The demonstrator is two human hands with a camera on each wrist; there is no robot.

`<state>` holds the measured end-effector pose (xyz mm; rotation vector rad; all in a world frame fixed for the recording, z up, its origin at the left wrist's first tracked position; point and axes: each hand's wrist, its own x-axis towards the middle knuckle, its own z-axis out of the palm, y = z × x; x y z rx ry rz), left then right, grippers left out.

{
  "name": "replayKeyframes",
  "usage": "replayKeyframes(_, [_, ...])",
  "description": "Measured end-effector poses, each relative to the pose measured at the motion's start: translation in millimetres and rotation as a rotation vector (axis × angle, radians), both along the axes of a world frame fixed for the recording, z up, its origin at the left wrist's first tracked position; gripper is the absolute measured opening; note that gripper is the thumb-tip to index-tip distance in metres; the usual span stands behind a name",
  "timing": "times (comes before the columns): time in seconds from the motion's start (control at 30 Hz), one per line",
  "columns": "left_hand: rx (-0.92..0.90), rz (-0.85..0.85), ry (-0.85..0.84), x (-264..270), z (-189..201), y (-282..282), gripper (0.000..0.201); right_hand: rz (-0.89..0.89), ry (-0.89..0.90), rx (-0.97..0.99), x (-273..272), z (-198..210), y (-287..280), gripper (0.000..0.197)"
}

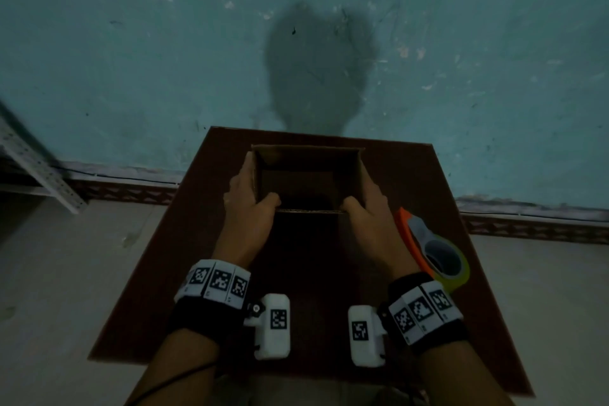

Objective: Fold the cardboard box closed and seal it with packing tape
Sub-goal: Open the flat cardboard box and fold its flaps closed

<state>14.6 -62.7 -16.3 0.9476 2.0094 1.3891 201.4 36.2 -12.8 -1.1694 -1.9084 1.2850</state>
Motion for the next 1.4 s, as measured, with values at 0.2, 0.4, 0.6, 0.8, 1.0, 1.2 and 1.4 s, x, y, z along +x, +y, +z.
replayKeyframes(0.2, [0.132,0.066,-0.051,10,3,-4,0.049,0.088,-0.004,0.026,6,2,-6,0.076])
replayKeyframes(0.4, [0.148,-0.078,0.017,16,13,-9,0.044,-0.157,0.155,0.082,6,2,-11,0.055])
replayKeyframes(0.6, [0.179,-0.019,0.034,24,13,-8,0.032,-0.115,0.098,0.094,12,4,-13,0.037])
replayKeyframes(0.8, [0.260,0.097,0.086,22,24,-12,0.013,-0.059,0.064,0.214,11,11,-18,0.036])
replayKeyframes(1.0, [0.278,0.115,-0.257,20,30,-8,0.026,-0.079,0.082,0.273,8,11,-20,0.044])
replayKeyframes(1.2, [0.337,0.063,-0.310,17,32,-9,0.009,-0.083,0.009,0.334,10,5,-16,0.047])
replayKeyframes(1.4, [0.374,0.055,-0.271,12,25,-9,0.017,-0.088,0.033,0.378,7,-1,-17,0.050])
